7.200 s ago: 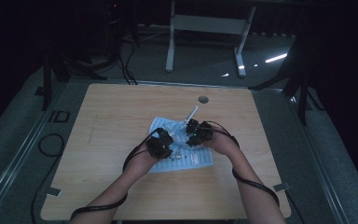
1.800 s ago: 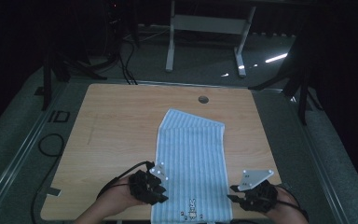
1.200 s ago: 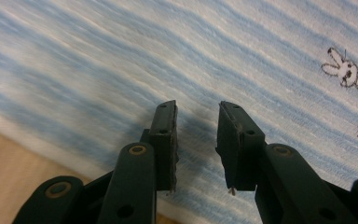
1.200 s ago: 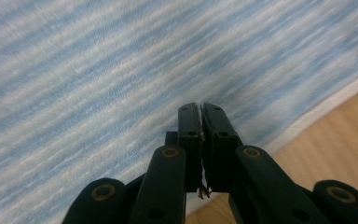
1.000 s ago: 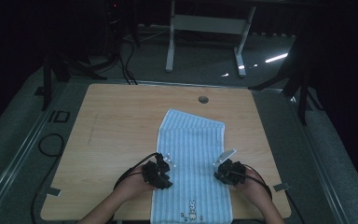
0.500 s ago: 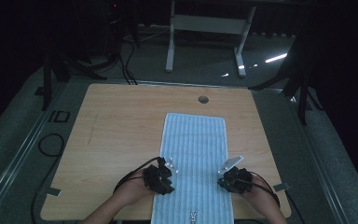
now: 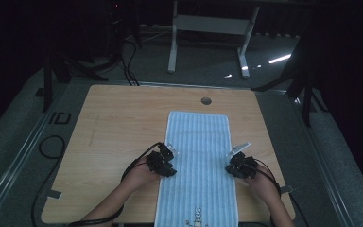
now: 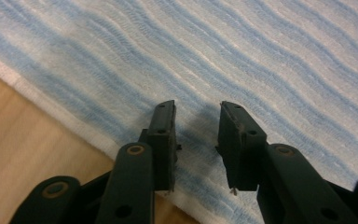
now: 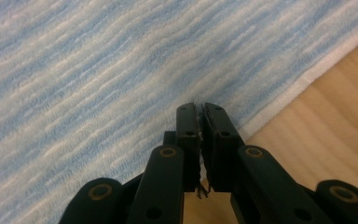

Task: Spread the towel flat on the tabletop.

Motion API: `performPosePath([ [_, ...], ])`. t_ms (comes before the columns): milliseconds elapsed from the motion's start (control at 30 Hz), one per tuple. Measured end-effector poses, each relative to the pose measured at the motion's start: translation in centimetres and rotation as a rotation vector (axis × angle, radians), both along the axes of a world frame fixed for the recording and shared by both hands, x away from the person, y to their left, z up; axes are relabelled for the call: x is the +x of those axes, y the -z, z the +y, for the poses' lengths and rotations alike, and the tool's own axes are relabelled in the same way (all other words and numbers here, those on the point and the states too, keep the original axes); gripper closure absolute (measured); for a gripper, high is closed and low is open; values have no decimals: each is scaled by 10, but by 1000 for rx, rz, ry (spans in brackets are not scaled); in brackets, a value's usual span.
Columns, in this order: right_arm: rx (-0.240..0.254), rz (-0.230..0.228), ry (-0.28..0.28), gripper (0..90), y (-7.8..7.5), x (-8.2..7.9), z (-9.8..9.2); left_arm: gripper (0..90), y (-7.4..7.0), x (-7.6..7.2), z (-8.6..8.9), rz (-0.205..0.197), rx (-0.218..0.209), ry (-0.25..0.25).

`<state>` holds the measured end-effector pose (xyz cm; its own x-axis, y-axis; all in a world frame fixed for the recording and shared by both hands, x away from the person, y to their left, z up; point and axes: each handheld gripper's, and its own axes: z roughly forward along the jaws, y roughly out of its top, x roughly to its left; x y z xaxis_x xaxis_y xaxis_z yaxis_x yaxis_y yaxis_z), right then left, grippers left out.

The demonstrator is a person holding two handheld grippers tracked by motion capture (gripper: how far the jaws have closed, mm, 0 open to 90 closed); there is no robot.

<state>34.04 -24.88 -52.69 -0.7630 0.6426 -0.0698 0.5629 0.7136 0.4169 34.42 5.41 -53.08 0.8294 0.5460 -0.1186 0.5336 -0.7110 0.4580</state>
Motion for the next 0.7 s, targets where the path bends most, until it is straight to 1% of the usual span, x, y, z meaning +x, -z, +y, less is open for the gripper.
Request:
performPosePath([
  [133,2,17,9,851,-1,15,-3,647,0,9,-3,-3,4,-11],
  [200,8,18,20,852,-1,23,-3,647,0,12,-3,-1,0,-16],
  [233,10,21,26,852,-1,28,-3,648,0,17,-2,0,-13,-24],
  [267,8,21,29,852,-1,30,-3,649,1,20,-2,-1,-16,-30],
  [333,9,25,40,852,-1,36,-2,649,0,24,-2,-8,-8,-29],
  [433,12,36,42,852,-1,43,-2,649,0,30,-2,-9,-2,-37],
  [500,8,34,45,852,-1,46,-1,649,0,32,-2,-8,3,-41],
  [567,3,26,50,853,-1,50,0,648,0,34,-2,-10,0,-46],
  [633,10,24,59,853,-1,54,-1,648,0,35,-2,-9,-4,-47],
  [700,10,24,59,853,-1,54,-1,648,0,36,-2,-9,-8,-51],
])
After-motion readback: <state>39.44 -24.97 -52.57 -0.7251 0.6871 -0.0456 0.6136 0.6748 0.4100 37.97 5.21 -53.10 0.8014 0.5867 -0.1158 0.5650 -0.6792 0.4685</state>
